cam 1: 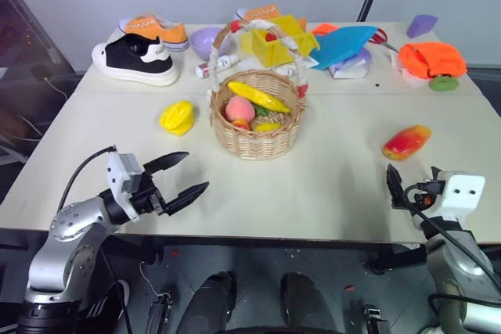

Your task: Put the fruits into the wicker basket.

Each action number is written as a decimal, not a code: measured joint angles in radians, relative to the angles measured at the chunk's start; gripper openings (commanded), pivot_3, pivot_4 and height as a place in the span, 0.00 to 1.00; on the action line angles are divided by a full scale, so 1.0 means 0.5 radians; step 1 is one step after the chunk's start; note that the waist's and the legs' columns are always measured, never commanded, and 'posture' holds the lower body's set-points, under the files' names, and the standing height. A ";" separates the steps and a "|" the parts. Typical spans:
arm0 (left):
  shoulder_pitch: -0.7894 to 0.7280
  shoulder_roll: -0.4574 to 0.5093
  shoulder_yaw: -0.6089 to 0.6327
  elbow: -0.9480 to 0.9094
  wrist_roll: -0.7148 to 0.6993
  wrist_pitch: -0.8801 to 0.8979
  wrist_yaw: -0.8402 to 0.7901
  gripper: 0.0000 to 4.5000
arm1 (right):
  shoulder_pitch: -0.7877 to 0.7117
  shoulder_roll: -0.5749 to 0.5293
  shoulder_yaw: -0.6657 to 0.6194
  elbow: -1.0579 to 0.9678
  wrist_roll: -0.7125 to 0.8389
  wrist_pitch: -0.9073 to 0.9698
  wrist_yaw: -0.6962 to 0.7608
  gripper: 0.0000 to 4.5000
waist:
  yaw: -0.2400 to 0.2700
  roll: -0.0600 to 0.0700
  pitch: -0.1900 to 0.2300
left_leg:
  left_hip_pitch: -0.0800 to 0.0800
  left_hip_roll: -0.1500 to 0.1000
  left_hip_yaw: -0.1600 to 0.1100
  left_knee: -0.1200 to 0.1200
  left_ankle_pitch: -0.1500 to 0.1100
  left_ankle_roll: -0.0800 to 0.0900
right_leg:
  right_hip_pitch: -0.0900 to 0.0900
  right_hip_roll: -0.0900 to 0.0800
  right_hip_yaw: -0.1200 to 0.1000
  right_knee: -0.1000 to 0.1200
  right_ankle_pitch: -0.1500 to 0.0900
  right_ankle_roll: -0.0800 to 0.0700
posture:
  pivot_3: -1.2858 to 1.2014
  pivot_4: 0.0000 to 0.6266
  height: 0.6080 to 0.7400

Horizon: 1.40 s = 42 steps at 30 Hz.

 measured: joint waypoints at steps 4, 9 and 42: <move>-0.008 0.001 -0.001 -0.001 -0.003 0.003 -0.006 1.00 | -0.408 -0.121 -0.098 -0.006 0.078 0.535 -0.204 0.99 | -0.003 0.000 0.000 | -0.001 0.001 0.000 0.000 0.000 0.000 | -0.002 0.001 0.000 0.001 0.000 0.000 | 0.52 0.24 1.00; -0.021 -0.003 -0.015 -0.003 -0.015 0.014 -0.019 1.00 | -0.936 -0.169 -0.235 0.013 0.227 1.294 -0.424 0.99 | 0.008 0.000 0.000 | -0.005 0.001 -0.003 -0.001 0.000 0.000 | -0.004 0.000 -0.004 0.000 0.000 0.000 | 0.52 0.24 1.00; 0.052 -0.068 -0.036 -0.137 -0.045 0.050 0.087 1.00 | -1.455 -0.104 -0.265 0.937 -0.043 1.327 -0.443 0.46 | -0.005 0.000 0.001 | -0.005 0.000 -0.002 -0.001 0.000 0.002 | -0.004 0.000 -0.004 -0.001 0.001 0.002 | 0.52 0.24 1.00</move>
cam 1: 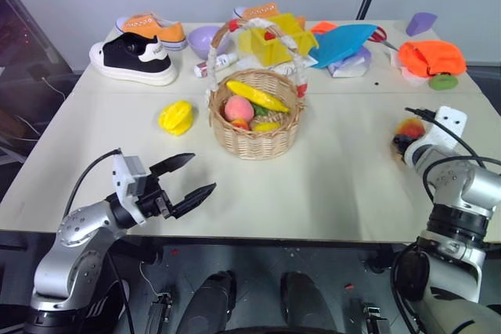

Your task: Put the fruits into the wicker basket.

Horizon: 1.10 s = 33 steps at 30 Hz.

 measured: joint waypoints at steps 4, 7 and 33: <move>-0.003 -0.003 0.000 0.005 0.001 -0.003 0.003 1.00 | 0.110 -0.029 0.043 -0.132 0.043 0.036 0.133 0.46 | 0.003 0.000 0.000 | 0.000 0.000 0.000 0.000 0.000 0.000 | 0.000 0.000 0.000 0.000 0.000 0.000 | 0.52 0.24 1.00; -0.025 -0.022 0.001 0.023 0.003 -0.012 0.015 1.00 | 0.321 -0.214 0.194 -0.369 0.177 -0.050 0.570 0.46 | 0.007 0.003 0.002 | -0.001 -0.001 0.000 0.001 0.000 0.001 | 0.000 0.000 0.000 -0.001 0.000 0.001 | 0.52 0.24 1.00; -0.215 -0.028 0.076 0.235 0.127 -0.150 0.045 1.00 | -0.567 -0.093 1.400 -0.503 0.237 -0.447 1.350 0.46 | 0.004 -0.006 0.008 | -0.007 -0.001 -0.002 -0.003 -0.005 0.005 | -0.002 -0.002 -0.003 -0.017 0.005 0.007 | 0.52 0.24 1.00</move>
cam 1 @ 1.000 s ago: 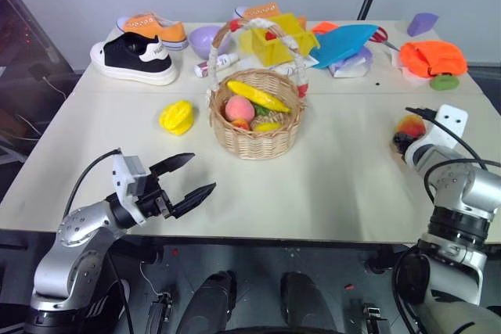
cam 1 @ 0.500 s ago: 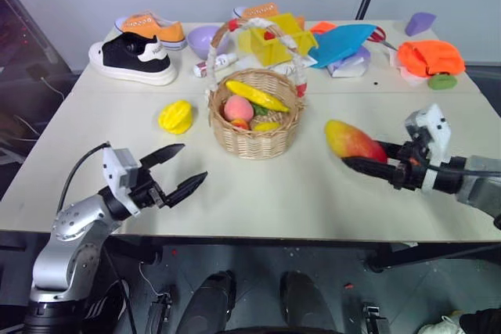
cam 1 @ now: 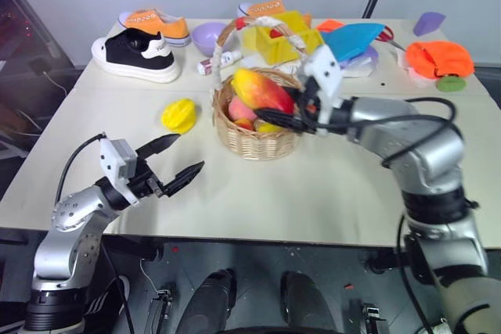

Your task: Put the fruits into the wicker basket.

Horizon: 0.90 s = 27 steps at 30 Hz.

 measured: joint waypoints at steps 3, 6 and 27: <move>0.015 -0.029 -0.002 -0.010 0.002 0.000 0.035 1.00 | -0.052 0.063 0.045 0.152 -0.126 -0.132 -0.021 0.46 | -0.003 0.000 0.000 | 0.000 0.000 0.000 0.000 0.000 0.000 | 0.000 0.000 0.000 0.000 0.000 0.000 | 0.52 0.24 1.00; 0.047 -0.038 -0.002 -0.031 0.004 0.000 0.050 1.00 | -0.053 0.109 0.074 0.256 -0.234 -0.251 -0.023 0.46 | -0.004 0.000 0.000 | 0.000 0.000 0.000 0.000 0.000 0.000 | -0.001 0.001 0.001 0.002 0.000 0.001 | 0.52 0.24 1.00; 0.062 -0.067 -0.011 -0.043 0.005 -0.002 0.114 1.00 | 0.518 0.136 -0.213 -0.203 -0.110 -0.501 0.236 0.99 | 0.003 0.000 0.000 | 0.002 0.000 0.000 0.002 0.001 -0.002 | -0.003 0.001 0.001 0.012 0.000 0.001 | 0.52 0.24 1.00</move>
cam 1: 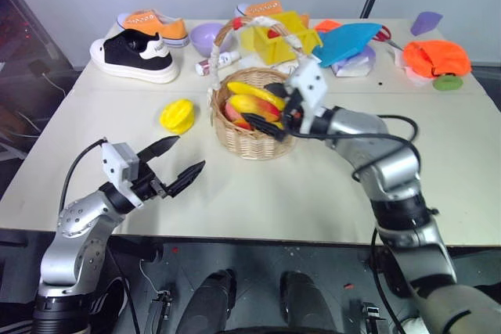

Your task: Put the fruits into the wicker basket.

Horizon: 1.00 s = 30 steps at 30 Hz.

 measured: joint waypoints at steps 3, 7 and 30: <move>0.007 -0.008 0.012 0.010 0.028 -0.022 0.030 1.00 | 0.235 -0.109 -0.092 -0.086 0.011 -0.165 0.085 0.99 | -0.002 0.000 0.000 | 0.002 0.000 0.001 0.001 0.000 0.000 | 0.003 0.000 0.000 0.000 0.000 0.000 | 0.52 0.24 1.00; 0.037 -0.032 0.036 0.016 0.089 -0.024 0.158 1.00 | 0.449 -0.162 -0.203 -0.153 0.056 -0.231 0.121 0.99 | -0.011 0.000 0.000 | 0.005 0.001 0.002 0.001 0.000 0.000 | 0.003 0.000 0.002 0.003 0.000 0.000 | 0.52 0.24 1.00; 0.024 -0.005 0.323 0.039 0.337 0.260 0.838 1.00 | 0.508 -0.228 -0.090 -0.127 -0.051 -0.499 0.172 0.99 | 0.043 -0.005 -0.003 | 0.005 0.000 0.000 0.005 0.000 -0.001 | 0.007 0.000 -0.001 0.001 -0.001 -0.001 | 0.52 0.24 1.00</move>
